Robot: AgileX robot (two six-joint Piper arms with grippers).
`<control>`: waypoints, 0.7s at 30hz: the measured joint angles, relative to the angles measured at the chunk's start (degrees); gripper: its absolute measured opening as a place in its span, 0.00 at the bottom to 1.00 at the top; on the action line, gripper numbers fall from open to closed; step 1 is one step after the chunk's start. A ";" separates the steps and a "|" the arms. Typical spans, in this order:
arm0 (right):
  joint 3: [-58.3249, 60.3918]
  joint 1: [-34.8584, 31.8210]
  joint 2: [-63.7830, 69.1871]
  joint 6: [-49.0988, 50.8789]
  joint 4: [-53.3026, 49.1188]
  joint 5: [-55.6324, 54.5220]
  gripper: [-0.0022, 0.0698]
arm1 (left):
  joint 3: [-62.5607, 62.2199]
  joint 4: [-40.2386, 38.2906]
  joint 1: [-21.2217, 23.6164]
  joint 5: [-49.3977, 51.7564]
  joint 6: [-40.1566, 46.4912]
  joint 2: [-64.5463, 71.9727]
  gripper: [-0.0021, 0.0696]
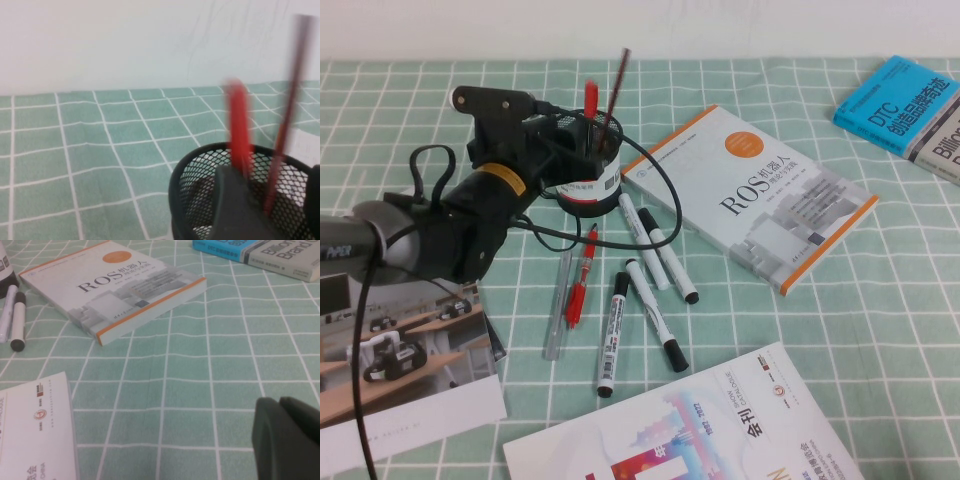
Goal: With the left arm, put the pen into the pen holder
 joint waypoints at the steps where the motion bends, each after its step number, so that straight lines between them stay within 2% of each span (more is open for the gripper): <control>1: 0.00 0.00 0.00 0.00 0.00 0.00 0.00 | 0.00 -0.11 0.00 0.54 0.45 -0.25 0.41; 10: 0.00 0.00 0.00 0.00 0.00 0.00 0.00 | 0.00 -2.13 0.00 6.15 8.36 -9.72 0.41; 13: 0.00 0.00 0.00 0.00 0.00 0.00 0.00 | 0.00 -2.13 0.00 12.00 9.16 -14.55 0.30; 15: 0.00 0.00 0.00 0.00 0.00 0.00 0.00 | 0.00 -2.13 0.00 17.68 9.37 -18.43 0.17; 17: 0.00 0.00 0.00 0.00 0.00 0.00 0.00 | 0.00 -1.60 0.00 23.31 9.60 -22.39 0.09; 21: 0.00 0.00 0.00 0.00 0.00 0.00 0.00 | 0.44 -0.70 0.00 33.23 9.73 -29.90 0.04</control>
